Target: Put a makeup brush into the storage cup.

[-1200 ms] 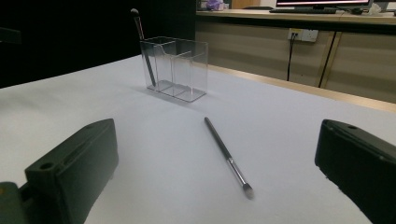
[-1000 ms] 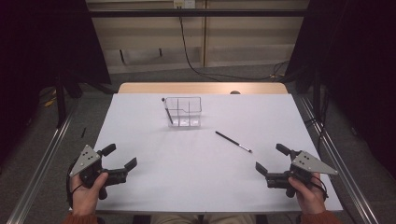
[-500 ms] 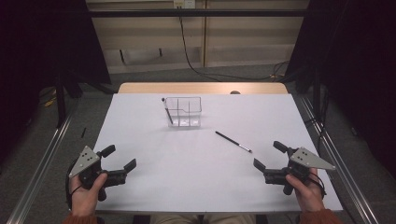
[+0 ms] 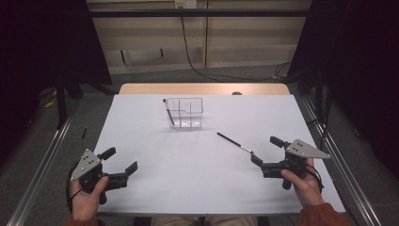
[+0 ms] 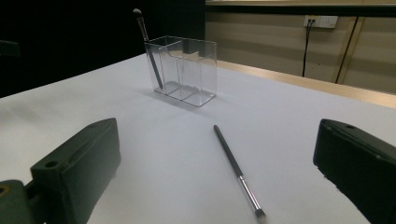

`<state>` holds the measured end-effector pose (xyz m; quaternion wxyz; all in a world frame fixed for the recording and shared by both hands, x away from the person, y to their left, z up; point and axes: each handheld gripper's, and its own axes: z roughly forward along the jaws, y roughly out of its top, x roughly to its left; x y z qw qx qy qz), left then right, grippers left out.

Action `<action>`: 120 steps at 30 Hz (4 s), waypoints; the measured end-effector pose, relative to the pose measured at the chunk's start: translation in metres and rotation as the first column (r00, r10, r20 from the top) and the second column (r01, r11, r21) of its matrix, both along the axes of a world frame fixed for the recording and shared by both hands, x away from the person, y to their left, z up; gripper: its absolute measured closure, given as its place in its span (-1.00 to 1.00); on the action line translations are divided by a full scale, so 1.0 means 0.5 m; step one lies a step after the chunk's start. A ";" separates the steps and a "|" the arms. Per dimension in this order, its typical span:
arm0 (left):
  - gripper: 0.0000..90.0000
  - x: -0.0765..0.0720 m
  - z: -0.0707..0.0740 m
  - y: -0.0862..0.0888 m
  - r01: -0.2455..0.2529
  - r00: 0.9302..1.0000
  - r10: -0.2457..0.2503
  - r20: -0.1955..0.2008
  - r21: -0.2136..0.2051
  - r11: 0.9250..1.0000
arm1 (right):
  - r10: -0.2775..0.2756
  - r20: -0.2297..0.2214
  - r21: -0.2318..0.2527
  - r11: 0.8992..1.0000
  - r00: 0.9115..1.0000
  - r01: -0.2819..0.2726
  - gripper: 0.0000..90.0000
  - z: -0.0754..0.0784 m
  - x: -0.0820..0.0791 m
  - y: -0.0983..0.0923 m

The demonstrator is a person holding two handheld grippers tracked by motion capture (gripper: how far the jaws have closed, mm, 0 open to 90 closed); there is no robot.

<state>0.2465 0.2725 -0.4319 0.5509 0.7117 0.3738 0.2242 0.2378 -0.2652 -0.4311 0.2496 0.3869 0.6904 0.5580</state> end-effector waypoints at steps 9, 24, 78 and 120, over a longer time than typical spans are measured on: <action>-0.93 -0.001 -0.003 0.002 0.004 1.000 -0.004 -0.011 -0.008 1.000 | 0.025 -0.010 -0.032 0.999 1.000 -0.025 -0.99 0.011 0.043 0.013; -0.93 -0.003 -0.002 0.005 0.004 1.000 -0.004 -0.009 -0.008 1.000 | 0.089 -0.079 -0.077 0.992 0.993 -0.095 -0.96 0.027 0.134 0.046; -0.93 0.002 -0.008 -0.001 0.025 0.999 -0.025 -0.023 0.021 0.999 | 0.130 -0.609 -0.441 0.764 0.783 -0.470 -0.73 0.058 0.273 0.105; -0.93 0.009 -0.010 0.001 0.021 0.999 -0.020 -0.039 0.030 0.999 | -0.018 -0.770 -0.507 0.624 0.638 -0.594 0.56 -0.038 0.306 0.126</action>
